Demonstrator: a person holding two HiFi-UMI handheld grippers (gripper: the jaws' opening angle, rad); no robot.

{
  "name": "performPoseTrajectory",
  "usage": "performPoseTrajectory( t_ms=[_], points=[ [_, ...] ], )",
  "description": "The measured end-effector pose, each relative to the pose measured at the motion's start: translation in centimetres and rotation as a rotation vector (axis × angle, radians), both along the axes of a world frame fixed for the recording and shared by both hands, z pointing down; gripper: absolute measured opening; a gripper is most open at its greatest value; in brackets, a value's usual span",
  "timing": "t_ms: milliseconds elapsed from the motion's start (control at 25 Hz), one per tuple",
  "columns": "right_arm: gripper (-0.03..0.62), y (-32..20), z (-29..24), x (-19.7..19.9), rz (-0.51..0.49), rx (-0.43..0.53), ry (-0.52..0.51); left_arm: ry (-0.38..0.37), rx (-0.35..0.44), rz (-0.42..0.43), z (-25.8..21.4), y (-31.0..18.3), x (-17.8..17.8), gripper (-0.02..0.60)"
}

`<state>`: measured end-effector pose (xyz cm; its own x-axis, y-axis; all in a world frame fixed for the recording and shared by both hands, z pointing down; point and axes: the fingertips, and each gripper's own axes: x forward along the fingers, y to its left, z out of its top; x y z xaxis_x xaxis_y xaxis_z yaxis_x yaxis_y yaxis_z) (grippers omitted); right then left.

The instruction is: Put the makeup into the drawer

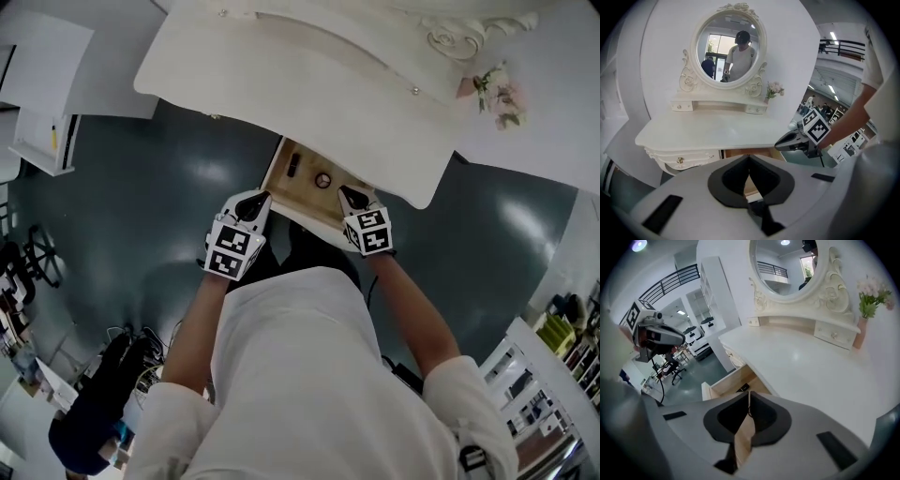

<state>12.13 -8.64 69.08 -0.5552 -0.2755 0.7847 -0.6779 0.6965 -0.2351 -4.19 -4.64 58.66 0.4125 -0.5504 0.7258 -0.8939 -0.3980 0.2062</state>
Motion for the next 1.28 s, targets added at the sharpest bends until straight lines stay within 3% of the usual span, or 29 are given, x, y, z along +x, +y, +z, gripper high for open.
performPoseTrajectory(
  t_ms=[440, 840, 1280],
  points=[
    [0.031, 2.9, -5.7, 0.5, 0.207, 0.149, 0.016, 0.027, 0.115, 0.134, -4.5, 2.1, -3.3, 0.016],
    [0.031, 8.7, -14.0, -1.4, 0.413, 0.303, 0.028, 0.149, 0.19, 0.215, -8.5, 7.0, -7.8, 0.015],
    [0.031, 14.4, -25.9, 0.1, 0.515, 0.515, -0.023, 0.231, 0.278, 0.324, -14.7, 9.6, -5.3, 0.016]
  ],
)
